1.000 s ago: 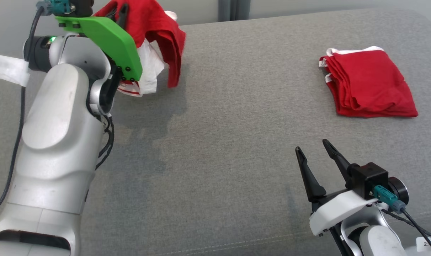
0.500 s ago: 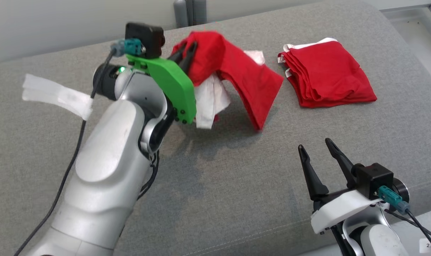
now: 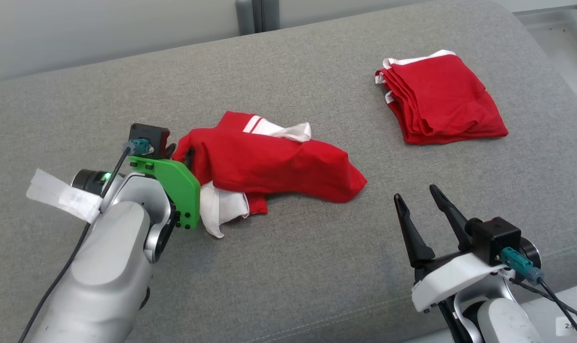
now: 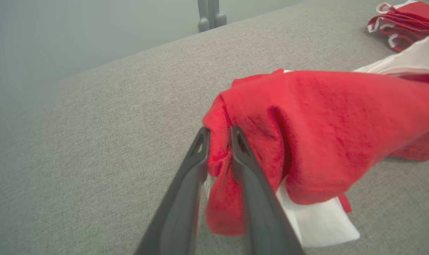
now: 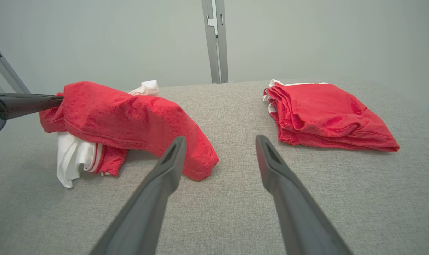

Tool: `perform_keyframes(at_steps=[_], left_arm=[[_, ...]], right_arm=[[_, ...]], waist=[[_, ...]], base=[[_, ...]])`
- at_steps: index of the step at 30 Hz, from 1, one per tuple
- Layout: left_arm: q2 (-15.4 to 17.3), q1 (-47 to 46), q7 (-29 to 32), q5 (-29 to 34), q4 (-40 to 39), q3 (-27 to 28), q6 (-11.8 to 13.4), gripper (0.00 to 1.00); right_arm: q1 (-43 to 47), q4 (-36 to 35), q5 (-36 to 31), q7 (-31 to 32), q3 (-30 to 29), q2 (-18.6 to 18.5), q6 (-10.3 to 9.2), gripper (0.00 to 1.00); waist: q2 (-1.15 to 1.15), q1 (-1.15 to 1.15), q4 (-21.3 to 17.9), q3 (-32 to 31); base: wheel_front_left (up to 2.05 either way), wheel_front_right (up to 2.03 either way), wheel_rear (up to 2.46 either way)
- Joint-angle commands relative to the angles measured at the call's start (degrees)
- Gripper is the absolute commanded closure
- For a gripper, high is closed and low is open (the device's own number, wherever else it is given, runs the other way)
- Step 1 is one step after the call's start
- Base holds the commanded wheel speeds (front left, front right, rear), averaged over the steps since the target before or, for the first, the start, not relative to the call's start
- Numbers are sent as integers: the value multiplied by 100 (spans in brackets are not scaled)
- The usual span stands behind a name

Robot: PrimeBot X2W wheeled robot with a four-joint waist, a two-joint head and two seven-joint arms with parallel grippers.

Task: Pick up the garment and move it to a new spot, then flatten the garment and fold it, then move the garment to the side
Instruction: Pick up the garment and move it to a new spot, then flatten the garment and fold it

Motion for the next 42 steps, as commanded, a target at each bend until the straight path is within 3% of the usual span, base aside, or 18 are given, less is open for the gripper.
perform_keyframes(at_steps=[1, 4, 9, 20, 32, 42], left_arm=[[97, 67, -104, 60, 127, 28, 69, 0], [106, 76, -290, 95, 357, 46, 160, 0], [-21, 70, -534, -85, 453, 121, 96, 0], [-382, -109, -438, -51, -230, -240, -162, 0], [-520, -584, 148, 323, -309, -852, -298, 0], [-379, -935, 576, 657, 373, -1362, -493, 0]], right_arm=[[-63, 28, 33, -36, 3, 0, -8, 0], [-66, 54, 44, -35, 5, 0, -8, 0], [39, 77, -2, 12, -44, 0, -8, 0], [126, 37, 30, 85, -2, 0, -8, 0], [69, 27, 47, 48, 101, 1, -8, 0], [1, 109, 133, -93, 108, 2, -8, 0]], waist=[[0, 0, 17, -47], [0, 0, 46, -132], [0, 0, 153, -289], [0, 0, 160, -484], [0, 0, -280, -314], [0, 0, -778, 55]], base=[[0, 0, 0], [0, 0, 0], [0, 0, 0], [0, 0, 0], [0, 0, 0], [0, 0, 0]])
